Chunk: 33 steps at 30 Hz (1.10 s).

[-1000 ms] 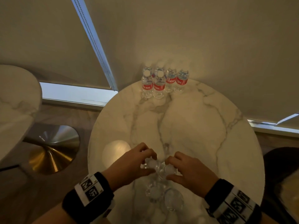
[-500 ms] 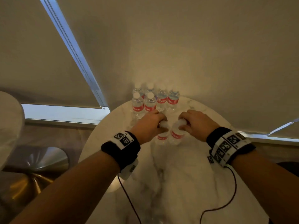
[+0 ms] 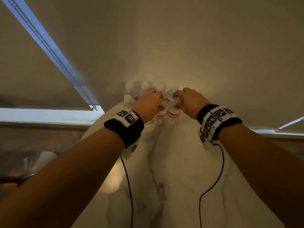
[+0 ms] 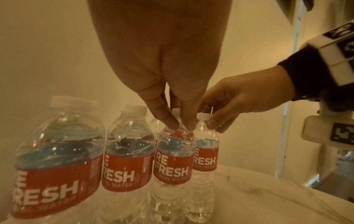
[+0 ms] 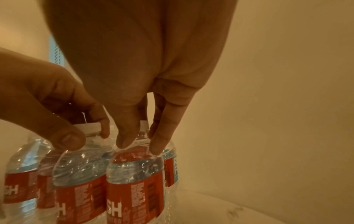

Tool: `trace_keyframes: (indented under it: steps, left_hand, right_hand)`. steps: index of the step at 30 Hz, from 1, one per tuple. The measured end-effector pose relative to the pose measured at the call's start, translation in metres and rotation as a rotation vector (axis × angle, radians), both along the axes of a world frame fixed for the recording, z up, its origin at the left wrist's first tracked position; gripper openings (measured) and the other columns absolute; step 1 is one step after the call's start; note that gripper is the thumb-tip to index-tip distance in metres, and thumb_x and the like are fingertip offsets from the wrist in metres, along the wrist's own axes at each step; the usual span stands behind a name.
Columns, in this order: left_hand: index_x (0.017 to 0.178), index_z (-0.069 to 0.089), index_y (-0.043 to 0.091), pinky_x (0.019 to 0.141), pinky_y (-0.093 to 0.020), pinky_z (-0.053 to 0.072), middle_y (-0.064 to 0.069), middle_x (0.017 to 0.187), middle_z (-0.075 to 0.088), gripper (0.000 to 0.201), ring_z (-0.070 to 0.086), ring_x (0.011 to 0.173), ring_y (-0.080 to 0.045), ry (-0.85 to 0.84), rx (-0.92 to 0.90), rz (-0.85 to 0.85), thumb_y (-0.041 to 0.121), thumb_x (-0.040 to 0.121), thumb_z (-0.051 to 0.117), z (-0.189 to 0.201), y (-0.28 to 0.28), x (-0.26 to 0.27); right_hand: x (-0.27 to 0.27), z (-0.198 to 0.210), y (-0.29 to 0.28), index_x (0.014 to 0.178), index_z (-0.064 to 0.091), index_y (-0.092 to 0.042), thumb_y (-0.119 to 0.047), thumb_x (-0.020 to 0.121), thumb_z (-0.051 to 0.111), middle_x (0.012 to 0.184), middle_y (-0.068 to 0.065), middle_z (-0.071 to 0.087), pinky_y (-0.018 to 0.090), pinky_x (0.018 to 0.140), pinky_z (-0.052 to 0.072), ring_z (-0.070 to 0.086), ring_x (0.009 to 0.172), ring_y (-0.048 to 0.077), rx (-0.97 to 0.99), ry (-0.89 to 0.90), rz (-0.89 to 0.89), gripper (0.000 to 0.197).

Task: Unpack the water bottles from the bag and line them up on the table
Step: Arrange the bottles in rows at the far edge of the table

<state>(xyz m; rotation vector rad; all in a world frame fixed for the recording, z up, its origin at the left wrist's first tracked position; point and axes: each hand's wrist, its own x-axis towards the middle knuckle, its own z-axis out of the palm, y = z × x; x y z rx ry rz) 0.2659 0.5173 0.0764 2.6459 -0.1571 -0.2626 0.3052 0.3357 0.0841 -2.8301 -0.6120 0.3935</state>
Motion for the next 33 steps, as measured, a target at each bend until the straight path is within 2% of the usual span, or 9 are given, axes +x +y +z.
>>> trace_keyframes:
  steps: [5,11,14,16,19,23,26,29,33]
  left_hand:
    - [0.141,0.059,0.003,0.106,-0.045,0.049,-0.022,0.138,0.057,0.050,0.060,0.123,-0.039,-0.005,0.036,0.023,0.023,0.098,0.075,0.006,-0.005,-0.005]
    - [0.133,0.067,0.002,0.102,-0.048,0.052,-0.023,0.126,0.068,0.036,0.065,0.114,-0.039,-0.090,-0.032,0.077,0.020,0.101,0.070,0.026,0.003,-0.053]
    - [0.125,0.073,0.005,0.085,-0.037,0.052,-0.017,0.114,0.074,0.026,0.065,0.093,-0.024,-0.051,-0.102,0.050,0.020,0.104,0.068,0.032,0.007,-0.107]
    - [0.125,0.075,0.009,0.082,-0.028,0.047,-0.013,0.113,0.077,0.027,0.061,0.088,-0.014,-0.012,-0.115,0.025,0.024,0.104,0.068,0.033,0.007,-0.149]
    - [0.122,0.078,0.016,0.074,-0.019,0.047,-0.008,0.110,0.079,0.024,0.065,0.088,-0.013,0.014,-0.146,0.008,0.027,0.103,0.069,0.032,0.004,-0.218]
    - [0.120,0.079,0.023,0.080,-0.023,0.053,0.000,0.106,0.078,0.024,0.070,0.093,-0.014,0.122,-0.189,0.017,0.035,0.103,0.067,0.032,0.001,-0.306]
    - [0.118,0.080,0.029,0.074,-0.009,0.043,0.005,0.101,0.077,0.024,0.067,0.086,-0.005,0.176,-0.181,-0.030,0.041,0.102,0.067,0.024,0.005,-0.356]
    - [0.117,0.079,0.034,0.073,-0.005,0.042,0.017,0.097,0.068,0.030,0.066,0.086,-0.004,0.239,-0.213,-0.059,0.053,0.097,0.069,0.014,0.011,-0.387]
    - [0.128,0.070,0.037,0.070,0.000,0.042,0.024,0.105,0.050,0.052,0.059,0.091,0.004,0.258,-0.237,-0.128,0.061,0.083,0.080,0.002,0.011,-0.410]
  right_hand:
    - [-0.004,0.005,-0.008,0.131,0.053,-0.021,-0.034,0.087,0.069,0.114,0.012,0.061,0.040,0.088,0.046,0.058,0.103,0.031,0.043,0.039,-0.055,0.048]
    - [-0.048,0.028,-0.033,0.136,0.048,-0.020,-0.040,0.083,0.073,0.114,0.004,0.066,0.033,0.082,0.049,0.064,0.095,0.022,0.161,0.063,-0.137,0.062]
    - [-0.098,0.036,-0.046,0.124,0.059,-0.023,-0.043,0.085,0.069,0.108,-0.001,0.066,0.031,0.080,0.049,0.063,0.089,0.017,0.190,0.092,-0.097,0.045]
    - [-0.137,0.039,-0.054,0.120,0.062,-0.023,-0.043,0.086,0.068,0.104,-0.003,0.067,0.031,0.080,0.050,0.062,0.088,0.016,0.205,0.139,-0.041,0.040]
    - [-0.203,0.041,-0.062,0.115,0.065,-0.024,-0.042,0.086,0.068,0.099,-0.006,0.066,0.033,0.082,0.052,0.062,0.085,0.014,0.235,0.209,0.048,0.034]
    - [-0.289,0.034,-0.069,0.110,0.066,-0.031,-0.048,0.086,0.066,0.093,-0.011,0.066,0.035,0.081,0.055,0.062,0.084,0.008,0.275,0.315,0.125,0.030]
    - [-0.341,0.029,-0.069,0.109,0.066,-0.033,-0.055,0.086,0.061,0.092,-0.011,0.064,0.033,0.080,0.054,0.061,0.084,0.007,0.278,0.363,0.151,0.033]
    - [-0.381,0.024,-0.065,0.109,0.064,-0.035,-0.069,0.080,0.056,0.092,-0.012,0.060,0.029,0.078,0.053,0.060,0.081,0.007,0.258,0.348,0.169,0.045]
    - [-0.419,0.015,-0.060,0.113,0.056,-0.037,-0.072,0.076,0.059,0.094,-0.017,0.047,0.015,0.068,0.042,0.050,0.073,-0.001,0.184,0.330,0.147,0.051]
